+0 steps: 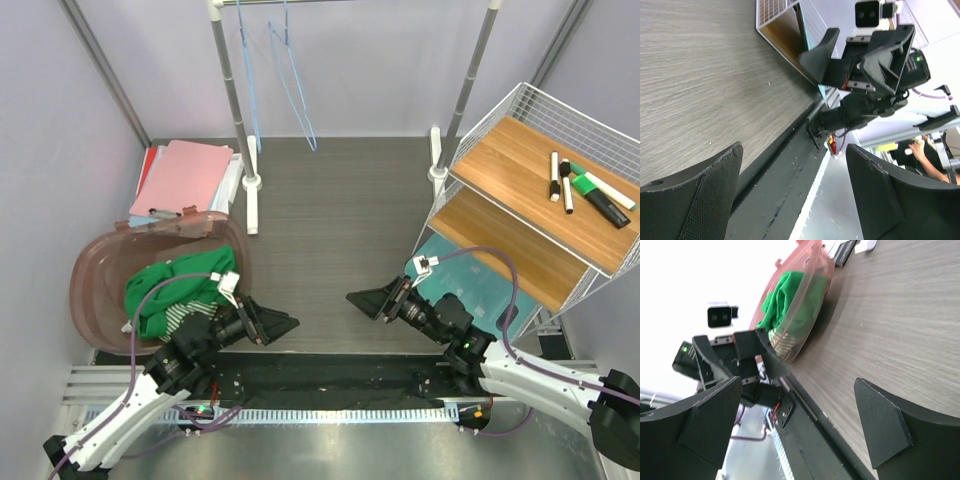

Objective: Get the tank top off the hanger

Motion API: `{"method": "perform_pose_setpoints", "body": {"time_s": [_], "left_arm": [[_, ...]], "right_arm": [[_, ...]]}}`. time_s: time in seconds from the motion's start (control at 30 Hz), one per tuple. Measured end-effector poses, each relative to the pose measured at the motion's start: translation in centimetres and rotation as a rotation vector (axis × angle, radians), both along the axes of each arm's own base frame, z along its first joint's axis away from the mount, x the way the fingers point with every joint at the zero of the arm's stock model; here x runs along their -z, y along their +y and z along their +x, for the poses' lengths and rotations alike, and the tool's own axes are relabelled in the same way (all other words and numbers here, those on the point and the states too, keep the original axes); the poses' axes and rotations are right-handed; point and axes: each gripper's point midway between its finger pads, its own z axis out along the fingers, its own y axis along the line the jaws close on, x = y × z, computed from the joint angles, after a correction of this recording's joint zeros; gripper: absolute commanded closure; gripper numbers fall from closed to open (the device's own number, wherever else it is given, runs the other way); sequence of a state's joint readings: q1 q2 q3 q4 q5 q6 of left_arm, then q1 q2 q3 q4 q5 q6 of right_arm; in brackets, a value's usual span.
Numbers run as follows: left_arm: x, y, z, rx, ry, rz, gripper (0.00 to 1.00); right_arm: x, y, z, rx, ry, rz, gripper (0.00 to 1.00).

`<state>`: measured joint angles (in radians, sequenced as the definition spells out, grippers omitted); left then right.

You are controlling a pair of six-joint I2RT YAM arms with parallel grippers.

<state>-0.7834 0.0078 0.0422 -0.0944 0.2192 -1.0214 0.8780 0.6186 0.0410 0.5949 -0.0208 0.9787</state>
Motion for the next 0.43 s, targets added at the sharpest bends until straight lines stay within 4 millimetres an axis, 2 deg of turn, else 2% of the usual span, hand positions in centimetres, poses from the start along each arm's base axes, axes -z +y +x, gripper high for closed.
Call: {"method": "perform_pose_setpoints", "body": {"time_s": [0.13,0.43], "left_arm": [[0.4,-0.1,-0.3,0.019,0.007,0.016,0.15],[0.8,0.1,0.0,-0.002,0.018,0.029,0.12]], "right_arm": [[0.8,-0.4,0.6,0.039,0.005,-0.037,0.00],[5.1,-1.0,1.8,0.108,0.078,-0.178,0.00]]}}
